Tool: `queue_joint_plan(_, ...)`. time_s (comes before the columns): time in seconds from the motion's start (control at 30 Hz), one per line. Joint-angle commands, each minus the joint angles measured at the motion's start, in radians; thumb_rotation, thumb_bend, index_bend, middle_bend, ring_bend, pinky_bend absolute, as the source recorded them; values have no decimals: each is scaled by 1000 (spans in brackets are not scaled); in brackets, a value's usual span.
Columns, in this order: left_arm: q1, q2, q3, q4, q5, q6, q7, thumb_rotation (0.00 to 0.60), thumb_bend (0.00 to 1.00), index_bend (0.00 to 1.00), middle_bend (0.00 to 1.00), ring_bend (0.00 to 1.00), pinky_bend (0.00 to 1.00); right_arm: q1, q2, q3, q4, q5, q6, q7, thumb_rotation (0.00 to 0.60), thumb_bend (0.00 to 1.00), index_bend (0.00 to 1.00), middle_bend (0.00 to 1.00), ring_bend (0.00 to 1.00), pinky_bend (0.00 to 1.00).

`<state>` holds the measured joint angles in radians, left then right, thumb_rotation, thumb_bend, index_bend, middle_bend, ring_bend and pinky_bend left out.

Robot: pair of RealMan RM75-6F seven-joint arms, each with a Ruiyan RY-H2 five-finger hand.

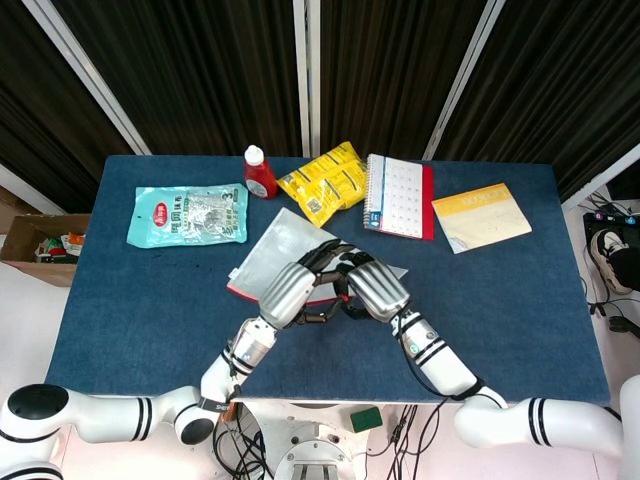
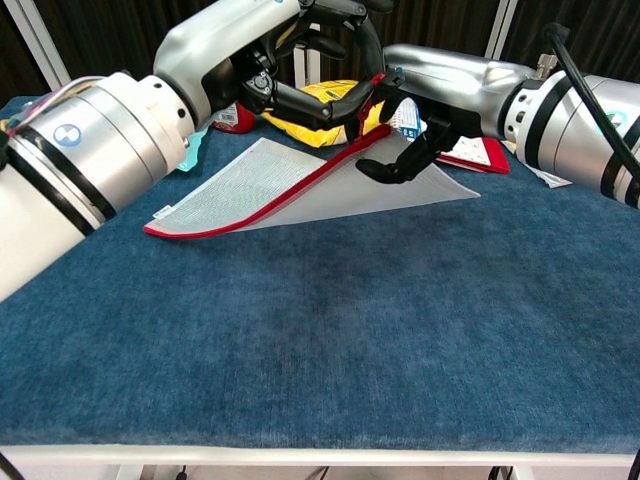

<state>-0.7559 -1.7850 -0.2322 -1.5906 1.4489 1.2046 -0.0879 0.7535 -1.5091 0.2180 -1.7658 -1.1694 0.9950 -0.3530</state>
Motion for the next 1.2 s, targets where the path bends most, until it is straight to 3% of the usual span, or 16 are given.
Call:
queue_joint_plan(0.03,14,4,8,-1,-8,6,-17,600,539,594,92,36,170,2,-8,4,0,-6,15,2,600,471,758,443,204,284)
queue_joint_plan(0.57,59,28,20,-29,-74,-46,-201,600,538,594,91,36,170,5,-26,2,-12,-10,59,-11,600,479,900,537,281,326)
queue_joint_plan(1.2,71,2,13,-3,-123,-86,-193,600,539,594,92,36,165,-20,0,-5,-42,-38,93,34,600,487,923,570,291,349)
